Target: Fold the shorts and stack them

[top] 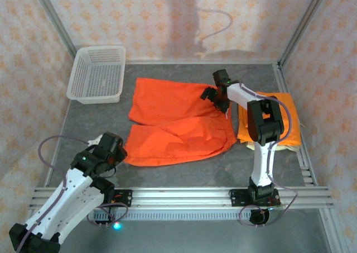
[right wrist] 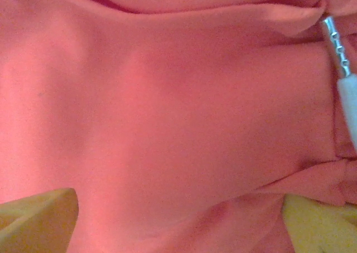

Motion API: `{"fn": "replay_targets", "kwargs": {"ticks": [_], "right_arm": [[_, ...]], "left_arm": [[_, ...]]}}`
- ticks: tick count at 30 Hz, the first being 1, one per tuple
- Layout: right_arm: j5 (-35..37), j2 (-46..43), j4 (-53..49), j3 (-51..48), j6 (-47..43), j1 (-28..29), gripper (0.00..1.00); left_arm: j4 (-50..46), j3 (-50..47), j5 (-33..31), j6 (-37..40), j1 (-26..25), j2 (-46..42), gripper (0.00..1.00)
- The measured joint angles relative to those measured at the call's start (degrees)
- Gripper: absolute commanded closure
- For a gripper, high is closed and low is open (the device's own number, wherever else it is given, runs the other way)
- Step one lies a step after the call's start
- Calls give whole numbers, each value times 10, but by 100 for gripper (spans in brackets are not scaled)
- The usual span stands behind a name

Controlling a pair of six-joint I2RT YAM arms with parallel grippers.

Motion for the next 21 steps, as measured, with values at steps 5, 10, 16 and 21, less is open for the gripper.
{"fn": "replay_targets", "kwargs": {"ticks": [5,10,16,21], "right_arm": [[-10,-28,12,-25,-1,-2,5],[-12,-106,9,-47,-5,-2,5],[-10,-223,5,-88,-22,-2,5],[12,-288,-21,-165,-42,-2,5]], "left_arm": [[2,14,27,2,-1,43,46],[17,1,55,-1,-11,47,46],[49,-18,75,-7,-22,68,51],[73,-28,82,-13,-26,96,74]]}}
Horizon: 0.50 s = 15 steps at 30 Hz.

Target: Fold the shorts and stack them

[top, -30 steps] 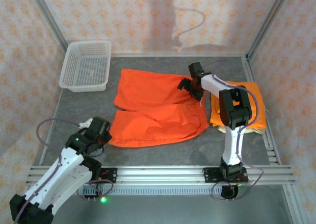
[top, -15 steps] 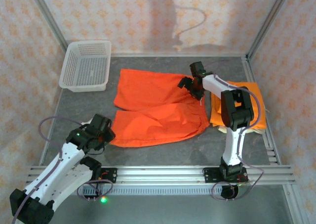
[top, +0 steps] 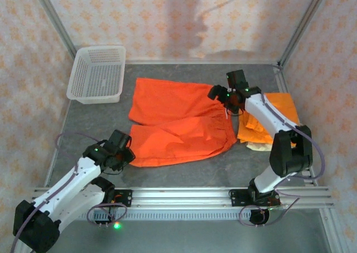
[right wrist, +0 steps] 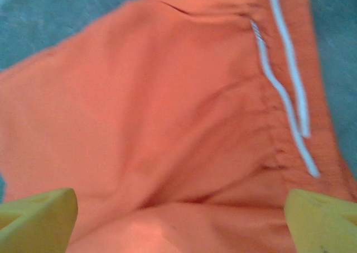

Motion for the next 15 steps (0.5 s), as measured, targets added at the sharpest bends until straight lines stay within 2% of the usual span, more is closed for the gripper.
{"fn": "replay_targets", "kwargs": {"ticks": [2,6,10,15], "right_arm": [[11,-26,-15,-38,-4,0,6],[32,-90,-44,-116,-4,0,11],[41,-145,-61,-186,6,0,23],[45,-173,-67,-250,33,14,26]], "left_arm": [[7,0,-1,1,0,7,86],[3,14,-16,14,0,18,99],[2,47,-33,26,0,19,99],[1,64,-57,39,0,30,99]]}}
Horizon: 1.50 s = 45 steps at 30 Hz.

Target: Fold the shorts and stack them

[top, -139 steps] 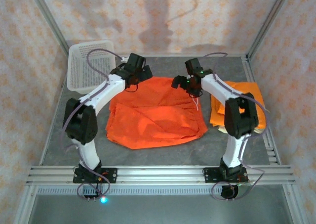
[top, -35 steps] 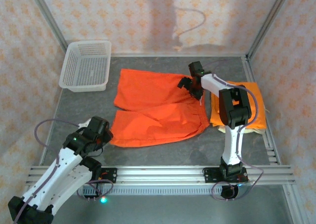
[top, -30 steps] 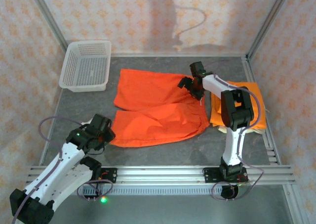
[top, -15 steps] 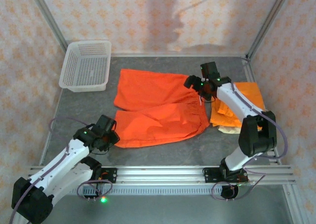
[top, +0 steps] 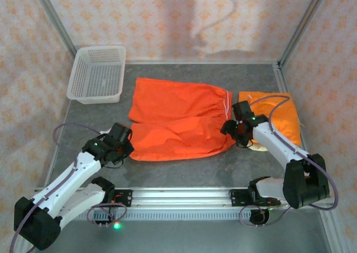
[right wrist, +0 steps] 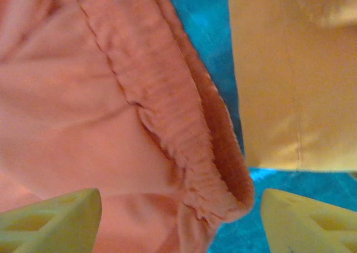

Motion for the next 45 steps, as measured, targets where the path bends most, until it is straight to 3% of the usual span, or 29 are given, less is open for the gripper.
{"fn": "replay_targets", "kwargs": {"ticks": [8,12,17,21,24,25,37,45], "right_arm": [[17,-5,3,-48,28,28,27],[23,2,18,-54,33,28,35],[21,35,55,-49,37,28,54],[21,61,78,-45,38,28,81],[18,69,80,-40,37,28,98],[18,67,78,-36,38,28,100],[14,-66,-23,137,13,28,100],[33,41,-76,272,-15,27,100]], "left_arm": [[-1,2,-19,19,0,12,99],[0,2,-20,19,0,12,99],[0,2,-22,19,0,12,100],[0,2,-33,19,0,12,100],[-9,11,-48,21,0,12,100],[-18,21,-55,23,0,12,100],[-116,306,-158,108,0,8,100],[-101,445,-188,169,21,167,100]]}}
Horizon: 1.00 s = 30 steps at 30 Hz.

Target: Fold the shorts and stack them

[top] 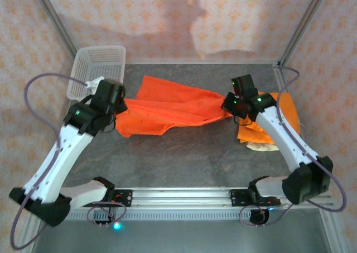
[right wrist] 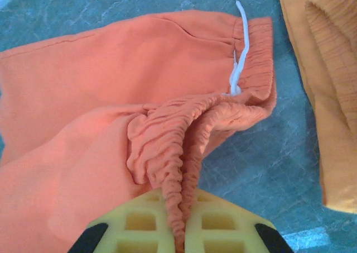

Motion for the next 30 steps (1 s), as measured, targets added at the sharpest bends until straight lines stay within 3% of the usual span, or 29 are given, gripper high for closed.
{"fn": "replay_targets", "kwargs": {"ticks": [12,17,19,23,26,28,30], "right_arm": [[-10,176,-9,108,-25,-64,96],[-23,247,-6,134,-25,-104,82],[-33,286,-5,157,-23,-119,68],[-68,373,0,219,-14,-155,33],[-96,392,4,230,-3,-179,21],[-104,378,15,222,6,-189,15],[-110,337,36,191,11,-187,12]], "left_arm": [[37,233,9,45,49,324,100],[38,371,11,50,58,467,97],[38,436,16,52,61,531,87],[22,610,50,57,72,682,45],[5,715,80,58,84,763,20],[-7,720,97,60,90,770,13],[-1,667,109,62,93,730,6]]}}
